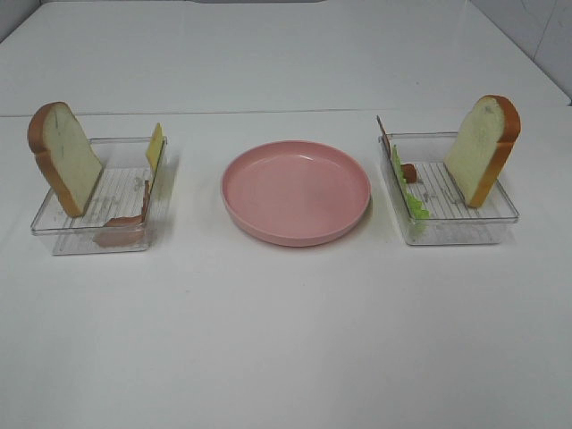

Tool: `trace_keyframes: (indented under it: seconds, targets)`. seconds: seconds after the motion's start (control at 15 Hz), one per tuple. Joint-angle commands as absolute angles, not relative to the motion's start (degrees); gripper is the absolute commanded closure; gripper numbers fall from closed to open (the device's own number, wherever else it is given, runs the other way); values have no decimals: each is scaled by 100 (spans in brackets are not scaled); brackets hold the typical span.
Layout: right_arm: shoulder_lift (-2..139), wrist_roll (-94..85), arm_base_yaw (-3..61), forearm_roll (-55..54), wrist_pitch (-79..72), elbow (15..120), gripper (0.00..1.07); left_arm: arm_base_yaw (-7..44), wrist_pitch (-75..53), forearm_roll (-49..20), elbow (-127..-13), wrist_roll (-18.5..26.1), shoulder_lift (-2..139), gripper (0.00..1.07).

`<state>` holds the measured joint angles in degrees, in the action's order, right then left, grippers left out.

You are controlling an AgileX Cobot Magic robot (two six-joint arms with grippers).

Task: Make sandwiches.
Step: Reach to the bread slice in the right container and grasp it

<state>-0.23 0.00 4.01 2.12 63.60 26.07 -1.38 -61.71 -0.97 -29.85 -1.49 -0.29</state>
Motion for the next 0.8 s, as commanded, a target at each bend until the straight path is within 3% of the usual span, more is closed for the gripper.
trace_keyframes:
  seconds: [0.07,0.47,0.8]
  targets:
    - [-195,-34,361,229,6303,2584,8,-115,-6148,-109,-2979,-143,-69,7]
    - [556,269,361,80,5512,2905,8,-115,-6148,-109,-2979,-143,-69,7]
    - [2911,281,361,80,3827,3042,8,-115,-6148,-109,-2979,-143,-69,7]
